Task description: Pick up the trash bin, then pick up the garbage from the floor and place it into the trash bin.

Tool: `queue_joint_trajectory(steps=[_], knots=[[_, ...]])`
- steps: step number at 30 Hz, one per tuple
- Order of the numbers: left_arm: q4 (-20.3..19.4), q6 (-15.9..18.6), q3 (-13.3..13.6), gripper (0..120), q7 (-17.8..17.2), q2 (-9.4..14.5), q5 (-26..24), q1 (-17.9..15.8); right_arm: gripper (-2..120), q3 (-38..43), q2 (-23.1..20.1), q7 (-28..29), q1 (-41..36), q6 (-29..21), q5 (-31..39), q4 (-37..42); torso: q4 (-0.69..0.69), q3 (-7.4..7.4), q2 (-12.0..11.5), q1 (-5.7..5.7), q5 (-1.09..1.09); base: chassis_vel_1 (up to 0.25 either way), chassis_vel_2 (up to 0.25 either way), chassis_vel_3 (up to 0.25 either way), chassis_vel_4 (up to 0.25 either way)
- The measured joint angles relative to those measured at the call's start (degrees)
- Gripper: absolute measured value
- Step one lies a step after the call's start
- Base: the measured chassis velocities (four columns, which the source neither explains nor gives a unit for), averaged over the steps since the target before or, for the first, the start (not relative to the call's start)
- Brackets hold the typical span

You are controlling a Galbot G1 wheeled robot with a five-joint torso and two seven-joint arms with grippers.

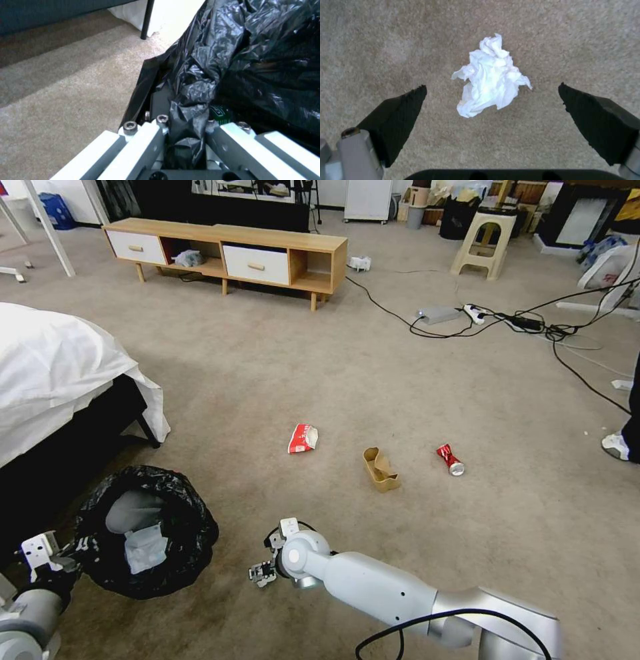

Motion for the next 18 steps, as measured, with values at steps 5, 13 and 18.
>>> queue_joint_trajectory(steps=[5,13,18], knots=[[0.0,-0.2,-0.2,1,0.3,-0.3,0.1,0.2,100,-0.2,0.6,-0.4,0.0,0.0,-0.4,-0.8,0.0,0.0,0.0,0.0,0.0,0.0,0.0,0.0,0.0],[0.2,-0.7,-0.4,1,1.1,-1.6,0.6,0.4,100,-0.9,1.8,-1.1,0.5,-0.2,-0.9,-3.2,0.0,0.0,0.0,0.0,0.0,0.0,0.0,0.0,0.0],[0.5,-0.8,-0.4,1,1.4,-1.8,0.7,0.5,100,-1.0,2.3,-1.8,0.7,-0.2,-1.5,-4.7,0.0,0.0,0.0,0.0,0.0,0.0,0.0,0.0,0.0]])
